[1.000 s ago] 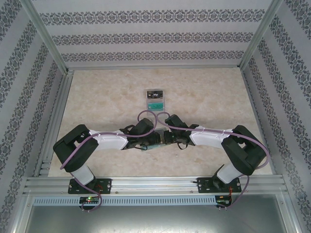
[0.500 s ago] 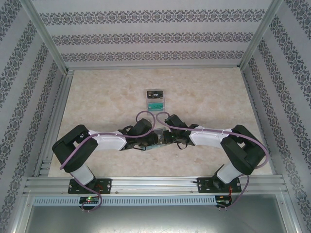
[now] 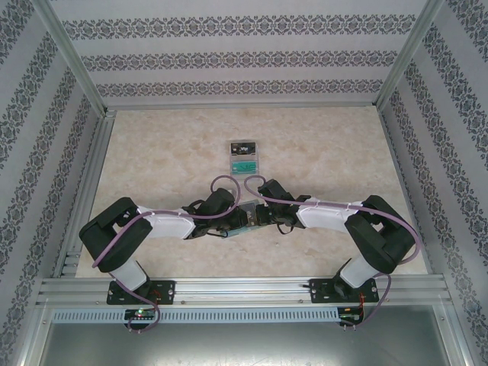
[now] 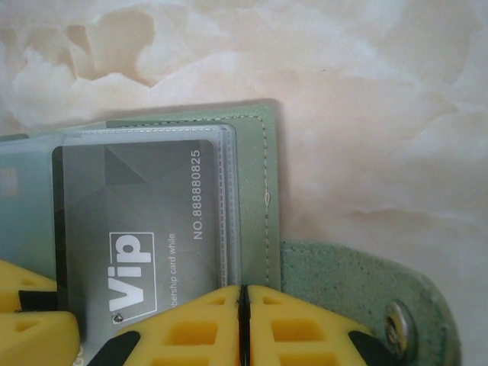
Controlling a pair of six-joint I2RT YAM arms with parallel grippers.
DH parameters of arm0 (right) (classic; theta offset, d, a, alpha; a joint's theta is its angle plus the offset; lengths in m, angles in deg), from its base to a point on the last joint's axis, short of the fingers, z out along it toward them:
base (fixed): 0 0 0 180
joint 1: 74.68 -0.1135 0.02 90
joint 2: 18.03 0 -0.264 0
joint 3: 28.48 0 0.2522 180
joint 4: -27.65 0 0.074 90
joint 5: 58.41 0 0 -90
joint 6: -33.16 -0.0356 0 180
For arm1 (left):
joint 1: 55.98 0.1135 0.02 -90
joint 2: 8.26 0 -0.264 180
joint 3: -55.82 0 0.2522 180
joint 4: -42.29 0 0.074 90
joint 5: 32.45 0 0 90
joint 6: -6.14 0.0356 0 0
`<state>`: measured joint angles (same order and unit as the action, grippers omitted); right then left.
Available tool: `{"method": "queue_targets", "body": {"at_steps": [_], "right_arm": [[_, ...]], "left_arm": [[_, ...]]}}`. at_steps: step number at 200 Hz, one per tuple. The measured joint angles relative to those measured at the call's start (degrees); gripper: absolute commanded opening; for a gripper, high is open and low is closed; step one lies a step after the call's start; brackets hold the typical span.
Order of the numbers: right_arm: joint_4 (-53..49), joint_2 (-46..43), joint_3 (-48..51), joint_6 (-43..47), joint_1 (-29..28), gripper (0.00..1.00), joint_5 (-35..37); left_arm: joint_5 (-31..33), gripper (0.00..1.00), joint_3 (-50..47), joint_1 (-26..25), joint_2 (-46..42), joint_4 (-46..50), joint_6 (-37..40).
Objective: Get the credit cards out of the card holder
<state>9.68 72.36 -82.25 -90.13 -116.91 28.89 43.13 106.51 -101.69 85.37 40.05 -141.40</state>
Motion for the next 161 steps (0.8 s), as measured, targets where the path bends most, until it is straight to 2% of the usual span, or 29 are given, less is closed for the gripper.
{"method": "queue_targets", "body": {"at_steps": [19, 35, 61, 79, 161], "right_arm": [[0.00, 0.04, -0.02, 0.00, 0.02, 0.11, 0.00], [0.00, 0.04, -0.02, -0.02, 0.02, 0.11, 0.00], [0.00, 0.09, -0.04, -0.44, 0.11, 0.12, -0.15], [-0.04, 0.15, -0.13, -0.85, 0.13, 0.11, -0.20], [0.83, 1.07, -0.72, -1.07, 0.15, 0.11, -0.44]], "left_arm": [[-0.50, 0.17, -0.76, 0.11, -0.04, -1.49, -0.28], [-0.55, 0.11, -1.49, 0.15, -0.04, -2.60, -0.61], [-0.90, 0.08, -2.34, 0.42, -0.15, -3.85, -1.07], [-1.01, 0.00, -2.60, 0.44, -0.37, -4.13, -1.33], [-1.44, 0.00, -3.78, 0.46, -2.36, -4.15, -1.46]]}}
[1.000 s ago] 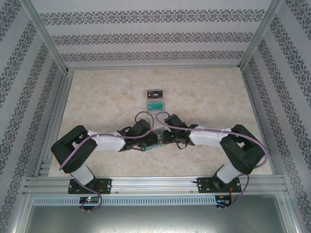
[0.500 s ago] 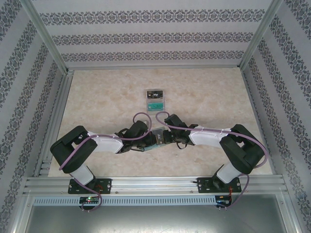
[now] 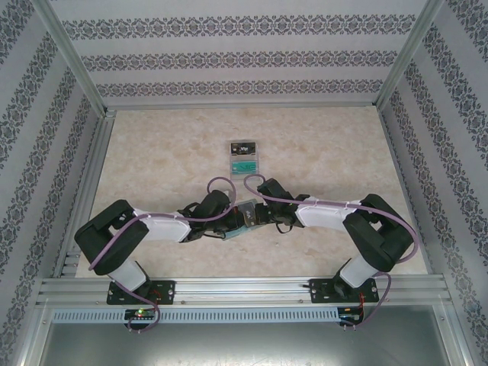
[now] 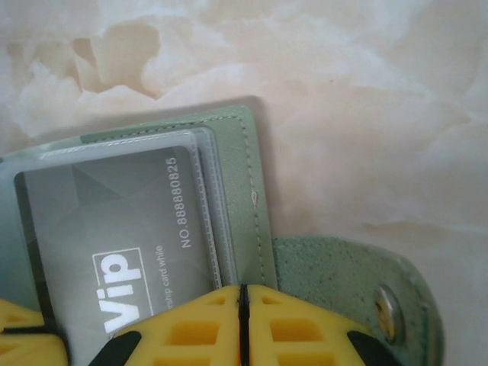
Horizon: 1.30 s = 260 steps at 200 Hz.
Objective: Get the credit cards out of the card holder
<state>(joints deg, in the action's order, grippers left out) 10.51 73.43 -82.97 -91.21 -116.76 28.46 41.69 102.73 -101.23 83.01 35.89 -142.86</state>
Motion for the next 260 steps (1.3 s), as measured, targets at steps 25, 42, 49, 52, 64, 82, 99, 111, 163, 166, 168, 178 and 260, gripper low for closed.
{"method": "queue_targets", "body": {"at_steps": [25, 42, 49, 52, 64, 82, 99, 111, 163, 166, 168, 178, 260], "right_arm": [[0.42, 0.20, -0.04, 0.00, 0.26, 0.11, -0.52], [0.44, 0.20, -0.04, -0.02, 0.35, 0.11, -0.83], [0.44, 0.20, -0.04, -0.02, 0.35, 0.11, -0.85], [0.42, 0.20, -0.04, -0.02, 0.35, 0.11, -0.85], [0.44, 0.20, -0.04, -0.02, 0.35, 0.11, -0.83], [0.44, 0.20, -0.04, -0.02, 0.35, 0.11, -0.85], [0.44, 0.20, -0.04, -0.02, 0.35, 0.11, -0.85], [0.70, 0.31, -0.04, -0.02, 0.35, 0.11, -0.87], [0.85, 0.28, -0.04, 0.00, 0.35, 0.11, -1.03], [0.85, 0.28, -0.04, 0.00, 0.35, 0.12, -1.03], [0.85, 0.24, -0.04, 0.02, 0.35, 0.12, -1.03], [0.81, 0.17, -0.04, 0.02, 0.35, 0.12, -1.03], [-2.75, -0.83, -1.36, 0.48, -0.57, 0.17, -1.01]], "left_arm": [[0.00, 0.00, -1.07, 0.04, -1.20, 0.04, -0.02], [0.00, 0.00, -1.70, 0.37, -2.12, 0.22, -0.02], [0.00, 0.00, -1.97, 0.39, -2.54, 0.28, -0.04], [0.00, 0.00, -2.10, 0.37, -2.67, 0.28, -0.04], [0.02, 0.00, -2.51, 0.37, -3.17, 0.31, -0.04], [0.04, 0.00, -2.95, 0.39, -3.52, 0.35, -0.11], [0.07, 0.00, -3.54, 0.39, -3.87, 0.39, -0.35], [0.04, 0.00, -3.82, 0.59, -4.02, 0.42, -0.48], [0.02, 0.00, -4.09, 0.66, -4.24, 0.42, -1.14], [0.02, 0.00, -4.09, 0.66, -4.22, 0.42, -1.16], [0.02, 0.00, -4.09, 0.66, -4.22, 0.42, -1.20], [0.00, 0.00, -4.09, 0.72, -4.11, 0.39, -1.33], [-0.20, 0.00, -3.85, 1.90, -1.44, -2.47, -4.00]]}}
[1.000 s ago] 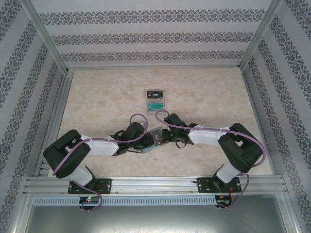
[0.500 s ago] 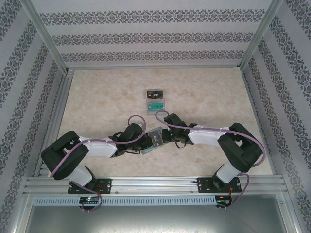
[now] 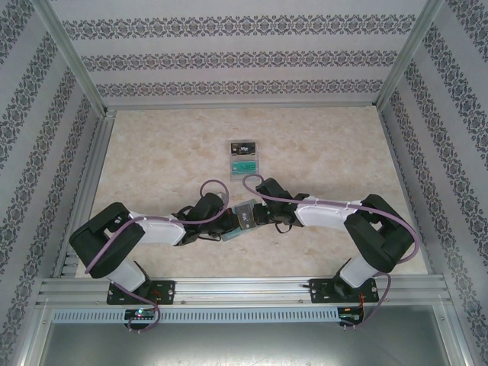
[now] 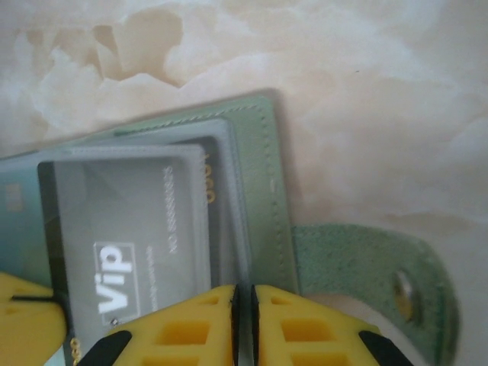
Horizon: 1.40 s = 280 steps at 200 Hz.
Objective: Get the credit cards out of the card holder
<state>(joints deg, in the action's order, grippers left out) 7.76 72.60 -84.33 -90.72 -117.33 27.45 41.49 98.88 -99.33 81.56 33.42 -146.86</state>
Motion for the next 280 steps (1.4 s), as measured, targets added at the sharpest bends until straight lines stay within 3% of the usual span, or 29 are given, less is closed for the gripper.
{"method": "queue_targets", "body": {"at_steps": [70, 170, 280], "right_arm": [[-1.90, -0.46, -2.95, 1.29, 0.00, 0.16, 0.00], [-0.59, 5.55, -5.57, 1.42, 2.05, 0.14, -1.73], [-0.04, 5.88, -5.57, 1.27, 2.43, 0.14, -2.27]], "left_arm": [[-0.44, 0.00, 0.20, 1.09, 2.14, -3.98, -2.23], [-0.42, 0.00, 0.17, 1.09, 1.95, -3.89, -2.23], [0.07, 0.00, -3.65, 1.92, -5.57, 0.20, -2.16]]}}
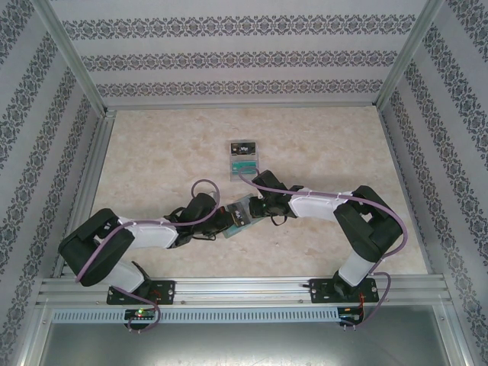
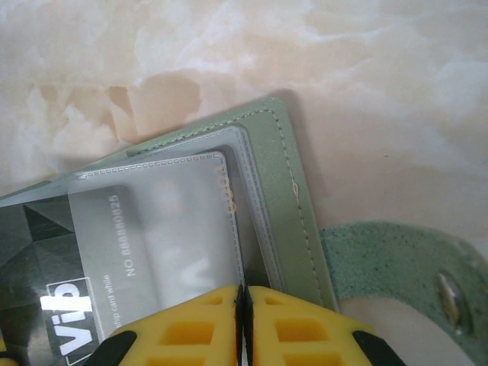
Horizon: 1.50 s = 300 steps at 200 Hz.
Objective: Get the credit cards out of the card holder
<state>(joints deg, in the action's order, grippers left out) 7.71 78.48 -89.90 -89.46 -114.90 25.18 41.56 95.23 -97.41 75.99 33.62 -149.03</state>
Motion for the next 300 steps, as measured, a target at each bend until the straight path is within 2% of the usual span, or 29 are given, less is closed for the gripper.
{"method": "queue_targets", "body": {"at_steps": [46, 115, 156, 193, 203, 217, 257, 275, 300], "right_arm": [[0.02, 0.00, 0.00, 0.00, 0.13, 0.14, -0.15], [0.22, -1.84, 1.20, 0.02, 0.37, 0.14, -0.11], [-1.53, -9.81, 3.04, 0.11, 0.39, 0.16, 1.07], [-2.19, -21.11, 4.59, 1.57, 1.53, 0.23, 3.39], [-2.23, -24.46, 5.66, 1.75, 1.84, 0.27, 4.17], [-2.25, -28.79, 7.61, 2.19, 2.27, 0.46, 5.51], [-1.70, -40.96, 15.32, 3.41, 3.93, 0.78, 8.85], [-1.68, -45.31, 17.92, 4.35, 4.48, 0.96, 9.99], [-0.94, -49.94, 20.46, 4.02, 4.87, 0.98, 11.26]], "left_arm": [[-0.04, 0.00, -0.87, 0.31, -4.42, 3.26, 0.42], [0.79, 0.00, -1.51, 0.31, -16.92, 12.74, 2.19], [2.71, 0.00, -0.63, 0.31, -23.10, 22.49, 5.25], [6.25, 0.00, 7.23, 0.31, -25.05, 34.75, 12.92], [7.17, 0.00, 10.40, 0.31, -24.70, 37.51, 15.74], [8.68, 0.00, 15.41, 0.31, -23.21, 41.16, 20.28], [14.23, 0.00, 27.67, 0.26, -15.89, 48.54, 33.99], [17.29, 0.00, 31.34, 0.24, -12.98, 49.75, 40.72], [20.44, 0.00, 35.52, 0.20, -9.64, 49.86, 50.93]]}}
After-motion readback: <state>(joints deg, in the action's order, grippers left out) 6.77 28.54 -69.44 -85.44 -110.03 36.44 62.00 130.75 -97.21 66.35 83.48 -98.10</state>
